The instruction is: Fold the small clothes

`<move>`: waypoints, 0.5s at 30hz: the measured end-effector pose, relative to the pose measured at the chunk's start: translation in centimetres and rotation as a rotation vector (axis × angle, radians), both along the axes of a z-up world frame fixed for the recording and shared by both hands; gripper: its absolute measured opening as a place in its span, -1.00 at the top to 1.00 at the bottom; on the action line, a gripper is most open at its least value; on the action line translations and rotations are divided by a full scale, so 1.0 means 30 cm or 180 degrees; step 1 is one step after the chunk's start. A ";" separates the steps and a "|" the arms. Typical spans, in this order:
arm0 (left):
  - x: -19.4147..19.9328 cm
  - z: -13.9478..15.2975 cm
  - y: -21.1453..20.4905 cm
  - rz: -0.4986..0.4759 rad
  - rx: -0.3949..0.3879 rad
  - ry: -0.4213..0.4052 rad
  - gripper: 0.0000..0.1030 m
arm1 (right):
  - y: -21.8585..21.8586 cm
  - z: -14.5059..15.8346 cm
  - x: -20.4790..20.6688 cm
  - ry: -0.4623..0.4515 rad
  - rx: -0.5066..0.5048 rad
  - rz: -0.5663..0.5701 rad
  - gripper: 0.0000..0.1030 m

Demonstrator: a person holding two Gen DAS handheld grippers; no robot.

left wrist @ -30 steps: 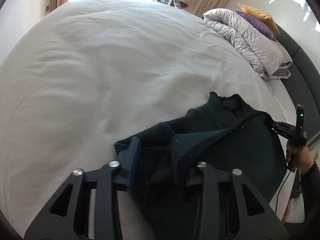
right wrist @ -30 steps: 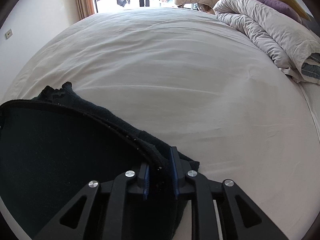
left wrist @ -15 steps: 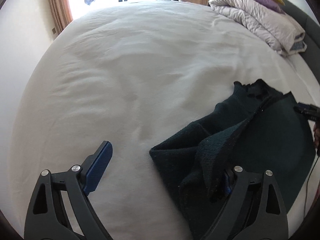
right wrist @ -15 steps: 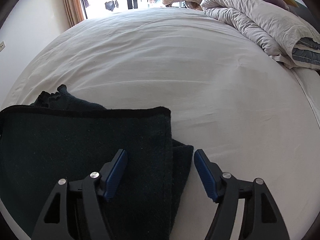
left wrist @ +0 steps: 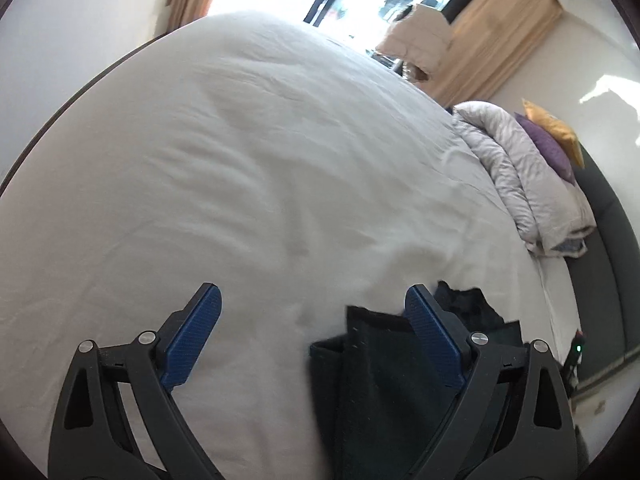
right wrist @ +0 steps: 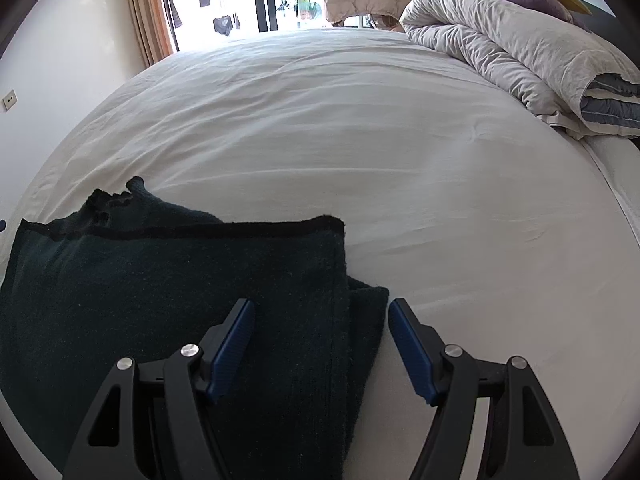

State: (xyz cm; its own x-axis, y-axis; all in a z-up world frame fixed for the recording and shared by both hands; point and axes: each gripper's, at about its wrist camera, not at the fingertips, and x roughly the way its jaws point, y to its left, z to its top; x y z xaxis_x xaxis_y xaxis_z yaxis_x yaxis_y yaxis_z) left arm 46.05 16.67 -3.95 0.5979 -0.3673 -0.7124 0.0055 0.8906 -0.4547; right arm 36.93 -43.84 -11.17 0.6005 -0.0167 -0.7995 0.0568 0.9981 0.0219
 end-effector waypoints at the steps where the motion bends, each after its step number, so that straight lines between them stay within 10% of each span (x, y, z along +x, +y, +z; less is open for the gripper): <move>1: -0.018 0.005 -0.034 -0.0112 0.0079 -0.0003 -0.83 | -0.003 0.011 -0.012 -0.0058 0.0018 -0.0031 -0.40; 5: -0.122 -0.031 -0.159 -0.0374 0.0375 0.0066 -0.83 | -0.030 0.056 -0.095 -0.0294 0.0310 -0.0150 -0.40; 15: -0.523 -0.190 -0.256 -0.0655 0.0086 0.0305 -0.81 | -0.113 0.062 -0.297 -0.0365 0.0900 -0.0235 -0.40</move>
